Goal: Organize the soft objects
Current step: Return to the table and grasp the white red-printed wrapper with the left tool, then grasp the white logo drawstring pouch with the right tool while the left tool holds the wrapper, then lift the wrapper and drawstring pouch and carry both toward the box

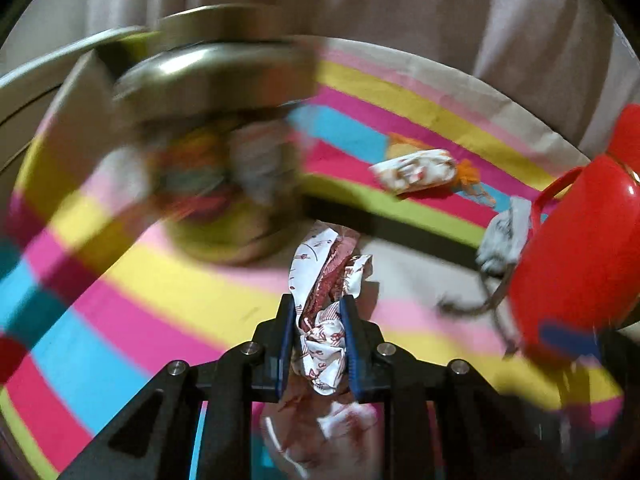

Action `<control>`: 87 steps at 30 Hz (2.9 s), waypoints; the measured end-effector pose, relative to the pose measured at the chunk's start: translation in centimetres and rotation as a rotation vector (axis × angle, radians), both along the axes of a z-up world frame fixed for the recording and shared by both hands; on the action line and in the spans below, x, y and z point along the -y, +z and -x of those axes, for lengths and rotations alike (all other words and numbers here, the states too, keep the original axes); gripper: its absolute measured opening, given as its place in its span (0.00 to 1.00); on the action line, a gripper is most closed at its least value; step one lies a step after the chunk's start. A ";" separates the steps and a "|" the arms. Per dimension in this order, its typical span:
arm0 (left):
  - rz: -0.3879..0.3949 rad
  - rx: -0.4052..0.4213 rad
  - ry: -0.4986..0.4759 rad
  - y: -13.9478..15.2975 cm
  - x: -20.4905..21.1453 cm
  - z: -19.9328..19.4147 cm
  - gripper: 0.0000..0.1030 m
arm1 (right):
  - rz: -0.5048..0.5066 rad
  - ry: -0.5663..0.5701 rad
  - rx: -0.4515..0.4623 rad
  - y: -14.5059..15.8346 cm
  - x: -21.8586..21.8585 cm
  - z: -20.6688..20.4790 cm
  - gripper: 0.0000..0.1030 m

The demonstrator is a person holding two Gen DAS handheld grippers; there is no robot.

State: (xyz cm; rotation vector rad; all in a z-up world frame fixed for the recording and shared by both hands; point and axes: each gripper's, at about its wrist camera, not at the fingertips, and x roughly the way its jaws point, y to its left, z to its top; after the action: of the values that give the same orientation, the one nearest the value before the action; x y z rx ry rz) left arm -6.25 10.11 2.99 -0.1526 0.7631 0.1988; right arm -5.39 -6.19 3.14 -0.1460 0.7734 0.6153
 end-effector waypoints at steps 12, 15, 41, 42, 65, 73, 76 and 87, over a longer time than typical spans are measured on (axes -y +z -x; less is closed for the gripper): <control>0.236 0.003 0.032 -1.5 -3.9 1.2 0.26 | 0.160 -0.321 0.033 0.3 -6.7 -12.5 0.74; 0.263 0.012 0.031 -1.6 -4.2 1.4 0.26 | 0.129 -0.354 0.031 0.4 -5.2 -13.0 0.72; 0.316 0.030 0.027 -1.6 -5.2 2.0 0.30 | 0.069 -0.356 -0.114 -2.2 2.5 -12.5 0.22; 0.319 0.031 0.025 -1.6 -5.2 2.0 0.31 | 0.051 -0.323 -0.113 -2.2 2.8 -11.5 0.21; 0.329 0.041 -0.003 -1.3 -4.7 2.0 0.45 | -0.042 -0.158 -0.104 -1.8 8.0 5.6 0.21; 0.307 0.031 0.037 -1.5 -4.9 2.2 0.28 | -0.078 -0.110 -0.109 -1.5 8.1 8.4 0.21; 0.285 0.047 0.013 -1.0 -4.2 3.0 0.26 | -0.113 -0.106 -0.107 -1.0 8.9 8.9 0.21; 0.379 0.150 -0.180 3.5 1.2 11.6 0.26 | -0.229 -0.166 -0.171 -1.4 12.6 9.1 0.21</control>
State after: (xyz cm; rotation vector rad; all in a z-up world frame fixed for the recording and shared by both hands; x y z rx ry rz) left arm -17.80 8.88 6.53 -0.4505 0.6545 -0.1300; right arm -14.48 -18.81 1.78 0.1816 0.8639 0.5587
